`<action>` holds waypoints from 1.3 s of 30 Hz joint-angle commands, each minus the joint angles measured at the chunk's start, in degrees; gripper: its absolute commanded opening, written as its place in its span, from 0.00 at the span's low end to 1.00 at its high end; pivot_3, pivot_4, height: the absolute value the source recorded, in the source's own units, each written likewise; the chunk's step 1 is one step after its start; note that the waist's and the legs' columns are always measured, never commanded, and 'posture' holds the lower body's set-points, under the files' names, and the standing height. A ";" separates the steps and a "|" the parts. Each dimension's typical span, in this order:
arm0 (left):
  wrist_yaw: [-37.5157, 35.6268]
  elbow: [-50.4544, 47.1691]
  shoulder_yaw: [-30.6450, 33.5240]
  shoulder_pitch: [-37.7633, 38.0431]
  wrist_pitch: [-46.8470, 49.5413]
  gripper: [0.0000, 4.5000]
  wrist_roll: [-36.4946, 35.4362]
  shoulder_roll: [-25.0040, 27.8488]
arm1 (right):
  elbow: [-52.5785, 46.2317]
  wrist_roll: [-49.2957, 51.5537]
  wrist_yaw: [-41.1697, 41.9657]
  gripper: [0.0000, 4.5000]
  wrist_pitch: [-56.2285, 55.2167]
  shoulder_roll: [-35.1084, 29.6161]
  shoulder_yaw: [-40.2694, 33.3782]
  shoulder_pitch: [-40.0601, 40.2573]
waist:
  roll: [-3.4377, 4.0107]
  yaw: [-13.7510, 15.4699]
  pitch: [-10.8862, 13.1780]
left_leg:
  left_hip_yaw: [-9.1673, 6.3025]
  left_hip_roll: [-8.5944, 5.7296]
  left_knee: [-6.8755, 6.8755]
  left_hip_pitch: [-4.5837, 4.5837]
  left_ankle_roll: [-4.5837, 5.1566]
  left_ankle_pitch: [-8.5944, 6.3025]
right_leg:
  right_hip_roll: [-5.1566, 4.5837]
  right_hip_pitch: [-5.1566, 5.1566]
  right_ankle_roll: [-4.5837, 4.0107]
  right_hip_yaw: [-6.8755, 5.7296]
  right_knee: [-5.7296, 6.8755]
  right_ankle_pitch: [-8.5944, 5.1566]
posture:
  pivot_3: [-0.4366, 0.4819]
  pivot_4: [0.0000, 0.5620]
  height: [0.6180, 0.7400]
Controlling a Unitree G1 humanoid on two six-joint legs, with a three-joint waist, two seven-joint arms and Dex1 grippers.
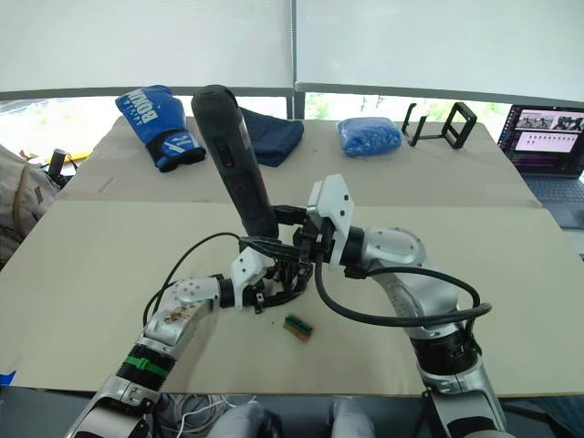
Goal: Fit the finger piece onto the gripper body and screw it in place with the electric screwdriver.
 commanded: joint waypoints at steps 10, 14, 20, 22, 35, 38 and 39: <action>-1.70 1.33 -3.27 1.92 2.54 0.51 1.02 0.40 | -1.32 -0.03 0.05 0.43 -2.35 1.53 -0.75 -0.73 | 0.00 -0.01 0.00 | 0.00 0.00 0.00 0.00 0.00 0.00 | 0.00 0.00 0.00 0.00 0.00 0.00 | 0.48 0.27 1.00; -1.70 1.28 -3.28 1.94 2.60 0.51 1.00 0.42 | -1.42 0.05 -0.09 0.43 -1.92 1.69 -0.75 -1.03 | 0.00 -0.04 0.00 | 0.00 0.00 0.00 0.00 0.00 0.00 | 0.00 0.00 0.00 0.00 0.00 0.00 | 0.48 0.27 1.00; -1.58 1.31 -3.22 2.02 2.63 0.51 0.96 0.36 | -1.38 -0.18 0.03 0.43 -1.64 1.45 -0.51 -1.22 | 0.00 -0.04 0.00 | 0.00 0.00 0.00 0.00 0.00 0.00 | 0.00 0.00 0.00 0.00 0.00 0.00 | 0.48 0.27 1.00; -1.52 1.11 -3.22 2.11 2.76 0.51 0.94 0.37 | -1.57 -0.28 0.12 0.43 -1.39 1.14 -0.45 -1.28 | 0.00 -0.04 0.00 | 0.00 0.00 0.00 0.00 0.00 0.00 | 0.00 0.00 0.00 0.00 0.00 0.00 | 0.48 0.27 1.00; -1.47 1.03 -3.23 2.35 2.71 0.51 0.88 0.29 | -2.31 0.44 -0.26 0.43 -0.10 1.03 -0.64 -0.90 | 0.00 -0.05 0.00 | 0.00 0.00 0.00 0.01 0.00 0.00 | 0.00 0.00 0.00 0.00 0.00 0.00 | 0.48 0.27 1.00; -1.50 1.06 -3.25 2.35 2.73 0.51 0.90 0.30 | -2.43 0.81 -0.33 0.43 0.10 1.26 -0.57 -0.84 | 0.00 -0.05 0.00 | 0.00 0.00 0.00 0.01 0.00 0.00 | 0.00 0.00 0.00 0.00 0.00 0.00 | 0.48 0.27 1.00; -1.50 1.07 -3.25 2.34 2.73 0.51 0.91 0.30 | -2.45 0.90 -0.35 0.43 0.14 1.31 -0.56 -0.85 | 0.00 -0.05 0.00 | 0.00 0.00 0.00 0.01 0.00 0.00 | 0.00 0.00 0.00 0.00 0.00 0.00 | 0.48 0.27 1.00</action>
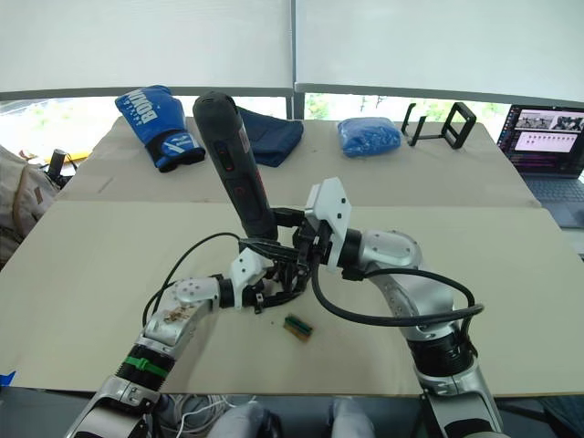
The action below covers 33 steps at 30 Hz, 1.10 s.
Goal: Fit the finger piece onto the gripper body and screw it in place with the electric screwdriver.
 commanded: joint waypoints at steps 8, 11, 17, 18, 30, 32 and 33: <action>-1.48 0.85 -3.23 2.41 3.02 0.51 0.83 0.24 | -3.37 2.15 -0.42 0.43 0.88 0.28 -0.72 -0.88 | 0.00 0.00 0.00 | 0.00 0.00 0.00 0.00 0.00 0.00 | 0.00 0.00 0.00 0.00 0.00 0.00 | 0.48 0.27 1.00; -1.40 0.84 -3.19 2.35 3.12 0.51 0.82 0.15 | -3.50 2.06 -0.32 0.43 1.02 0.20 -0.74 -0.60 | 0.00 0.00 0.00 | 0.00 0.00 0.00 0.00 0.00 0.00 | 0.00 0.00 0.00 0.00 0.00 0.00 | 0.48 0.27 1.00; -1.26 1.01 -3.07 2.14 3.23 0.51 0.80 0.04 | -3.46 1.86 -0.50 0.43 0.62 0.62 -0.67 -0.62 | 0.00 0.00 0.00 | 0.00 0.00 0.00 0.00 0.00 0.00 | 0.00 0.00 0.00 0.00 0.00 0.00 | 0.48 0.27 1.00; -1.23 1.06 -3.03 2.06 3.27 0.51 0.79 0.02 | -3.49 1.81 -0.51 0.43 0.55 0.70 -0.59 -0.63 | 0.00 0.00 0.00 | 0.00 0.00 0.00 0.00 0.00 0.00 | 0.00 0.00 0.00 0.00 0.00 0.00 | 0.48 0.27 1.00; -0.02 1.97 -2.10 1.49 2.32 0.51 0.90 -0.26 | -3.77 1.36 -1.43 0.43 -0.20 1.73 -0.08 0.50 | 0.00 0.01 0.00 | 0.00 0.00 0.01 0.00 0.00 0.00 | 0.00 0.00 0.00 0.00 0.01 0.00 | 0.48 0.27 1.00; 0.15 2.04 -2.07 1.44 2.24 0.51 0.91 -0.42 | -3.50 0.96 -1.56 0.43 -0.60 1.86 -0.05 0.74 | 0.00 0.04 0.00 | 0.00 0.00 0.02 0.00 0.00 0.00 | -0.01 0.00 0.00 0.00 0.02 0.00 | 0.48 0.27 1.00; 0.17 2.04 -2.07 1.44 2.24 0.51 0.93 -0.46 | -3.44 0.85 -1.62 0.43 -0.70 1.90 -0.06 0.81 | 0.00 0.05 0.00 | 0.00 0.00 0.02 0.00 0.00 0.00 | -0.01 0.01 0.00 0.00 0.02 0.00 | 0.48 0.27 1.00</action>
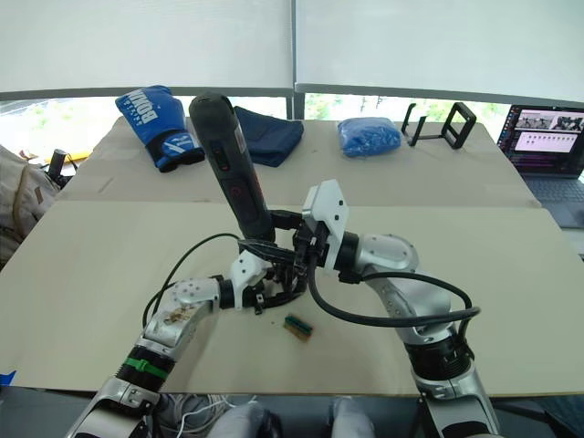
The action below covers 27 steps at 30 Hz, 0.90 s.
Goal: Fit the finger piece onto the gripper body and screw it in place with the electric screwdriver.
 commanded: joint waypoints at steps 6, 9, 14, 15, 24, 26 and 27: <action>-0.01 2.28 -2.11 1.16 1.95 0.51 0.93 -0.37 | -1.03 -0.73 -0.70 0.43 -3.73 1.15 -0.50 2.16 | 0.00 0.09 0.00 | 0.00 0.00 0.00 0.01 0.00 0.00 | 0.00 0.02 0.00 0.00 0.00 0.00 | 0.48 0.27 1.00; -0.09 2.19 -2.15 1.13 1.95 0.51 0.92 -0.32 | -0.30 -1.76 -1.65 0.43 -5.08 1.20 -0.83 3.56 | 0.00 0.09 0.00 | 0.00 0.00 0.01 0.03 0.00 0.00 | 0.00 0.04 0.00 0.00 0.00 0.00 | 0.48 0.27 1.00; -0.06 2.20 -2.18 1.07 1.91 0.51 0.96 -0.23 | -0.13 -1.95 -2.52 0.43 -5.69 0.89 -1.38 4.86 | 0.00 0.09 0.00 | 0.01 0.00 0.01 0.08 0.00 0.00 | -0.01 0.06 0.00 0.03 0.03 0.00 | 0.48 0.27 1.00; -0.05 2.16 -2.18 1.09 1.93 0.51 0.96 -0.21 | -0.18 -2.00 -2.66 0.43 -5.80 0.83 -1.32 5.23 | 0.00 0.09 0.00 | 0.00 0.00 0.01 0.08 -0.01 0.00 | 0.00 0.07 0.00 0.03 0.03 0.00 | 0.48 0.27 1.00; -0.18 2.15 -2.26 1.07 1.85 0.51 1.04 -0.01 | -0.07 -3.05 -2.84 0.43 -5.42 0.61 0.85 5.02 | 0.00 0.08 -0.01 | 0.00 0.00 0.00 0.13 -0.01 0.00 | -0.02 0.08 0.00 0.05 0.04 0.00 | 0.48 0.27 1.00; -0.23 2.18 -2.27 1.04 1.82 0.51 1.04 0.01 | 0.30 -3.24 -3.31 0.43 -4.71 0.76 1.39 5.25 | 0.00 0.08 -0.01 | 0.00 0.00 0.00 0.14 -0.01 0.00 | -0.03 0.08 0.00 0.05 0.04 0.00 | 0.48 0.27 1.00; -0.26 2.21 -2.27 1.06 1.77 0.51 1.03 0.02 | 0.57 -3.44 -3.44 0.43 -4.73 0.86 1.70 5.51 | 0.00 0.07 -0.03 | 0.00 0.00 0.00 0.14 -0.01 0.00 | -0.03 0.08 0.00 0.05 0.04 0.00 | 0.48 0.27 1.00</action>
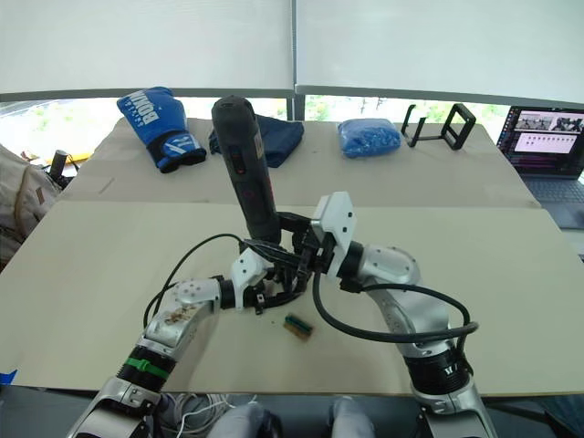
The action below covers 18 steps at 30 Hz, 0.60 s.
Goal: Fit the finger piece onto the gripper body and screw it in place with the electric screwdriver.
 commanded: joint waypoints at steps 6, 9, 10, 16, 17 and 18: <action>-0.76 1.86 -2.26 1.14 1.77 0.51 0.98 0.23 | 1.84 -1.48 -1.67 0.43 1.65 0.16 2.50 1.62 | 0.00 -0.02 -0.12 | 0.00 0.00 -0.02 0.05 0.00 0.00 | -0.02 0.02 0.00 0.02 0.00 0.00 | 0.48 0.27 1.00; -0.78 1.85 -2.28 1.19 1.76 0.51 0.99 0.26 | 2.00 -1.49 -1.68 0.43 1.48 0.15 2.89 2.03 | -0.01 -0.03 -0.19 | -0.01 0.01 -0.02 0.08 0.00 0.00 | -0.04 0.03 0.00 0.03 0.00 0.00 | 0.48 0.27 1.00; -0.75 1.84 -2.28 1.19 1.77 0.51 1.00 0.25 | 2.08 -2.13 -1.19 0.43 0.93 -0.34 3.44 2.36 | -0.01 -0.04 -0.22 | -0.01 0.01 -0.03 0.09 0.00 0.00 | -0.04 0.03 0.00 0.03 0.00 0.00 | 0.48 0.27 1.00; -0.59 1.67 -2.19 1.31 1.96 0.51 0.90 0.24 | 2.75 -6.07 1.10 0.43 -2.55 -2.66 6.36 3.88 | -0.07 -0.12 -0.52 | 0.00 0.01 -0.07 0.16 0.00 -0.01 | -0.05 0.06 0.00 0.07 -0.01 -0.01 | 0.48 0.27 1.00; -0.59 1.62 -2.20 1.35 2.00 0.51 0.87 0.26 | 2.79 -6.36 1.27 0.43 -3.00 -2.80 6.64 3.91 | -0.08 -0.12 -0.55 | 0.00 0.02 -0.07 0.21 0.00 -0.01 | -0.05 0.10 0.00 0.07 -0.01 -0.02 | 0.48 0.27 1.00; -0.61 1.56 -2.25 1.40 2.03 0.51 0.87 0.29 | 2.79 -6.22 1.10 0.43 -3.11 -2.59 6.67 3.89 | -0.10 -0.12 -0.58 | -0.01 0.02 -0.09 0.24 -0.01 -0.01 | -0.05 0.11 0.00 0.08 -0.01 -0.02 | 0.48 0.27 1.00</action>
